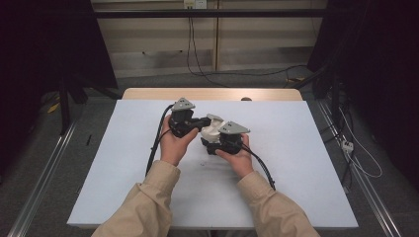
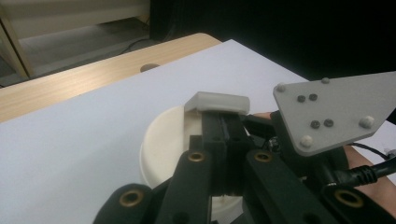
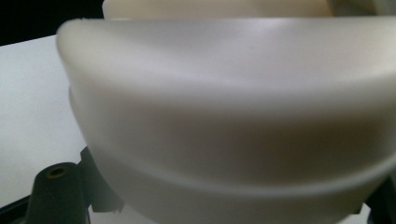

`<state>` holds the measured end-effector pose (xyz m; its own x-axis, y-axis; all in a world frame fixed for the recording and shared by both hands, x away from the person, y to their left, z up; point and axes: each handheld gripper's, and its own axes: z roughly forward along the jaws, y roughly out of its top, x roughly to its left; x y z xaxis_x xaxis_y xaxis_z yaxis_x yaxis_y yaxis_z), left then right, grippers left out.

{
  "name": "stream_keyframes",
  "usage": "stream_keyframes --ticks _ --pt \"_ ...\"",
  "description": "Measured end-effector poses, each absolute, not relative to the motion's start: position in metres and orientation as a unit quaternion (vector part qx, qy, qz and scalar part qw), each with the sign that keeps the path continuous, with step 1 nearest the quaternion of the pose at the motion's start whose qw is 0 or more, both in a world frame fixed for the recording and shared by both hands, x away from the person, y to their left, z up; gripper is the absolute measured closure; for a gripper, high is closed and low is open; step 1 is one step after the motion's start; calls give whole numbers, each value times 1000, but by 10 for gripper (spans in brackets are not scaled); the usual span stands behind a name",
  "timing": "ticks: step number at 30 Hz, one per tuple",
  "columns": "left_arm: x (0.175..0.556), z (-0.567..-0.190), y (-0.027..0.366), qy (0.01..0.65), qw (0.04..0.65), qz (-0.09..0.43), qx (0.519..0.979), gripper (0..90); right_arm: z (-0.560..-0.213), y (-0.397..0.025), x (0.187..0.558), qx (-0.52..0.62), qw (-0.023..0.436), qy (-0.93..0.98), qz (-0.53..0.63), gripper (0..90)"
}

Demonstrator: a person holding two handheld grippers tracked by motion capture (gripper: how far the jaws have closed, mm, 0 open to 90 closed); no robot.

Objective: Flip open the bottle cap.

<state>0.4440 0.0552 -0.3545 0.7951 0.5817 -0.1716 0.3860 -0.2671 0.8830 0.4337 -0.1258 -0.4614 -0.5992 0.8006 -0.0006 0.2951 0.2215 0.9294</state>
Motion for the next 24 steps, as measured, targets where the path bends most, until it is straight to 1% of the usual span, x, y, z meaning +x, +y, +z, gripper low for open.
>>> stream_keyframes --ticks 24 --pt "451 -352 46 306 522 95 790 900 -462 -126 434 371 251 739 503 188"
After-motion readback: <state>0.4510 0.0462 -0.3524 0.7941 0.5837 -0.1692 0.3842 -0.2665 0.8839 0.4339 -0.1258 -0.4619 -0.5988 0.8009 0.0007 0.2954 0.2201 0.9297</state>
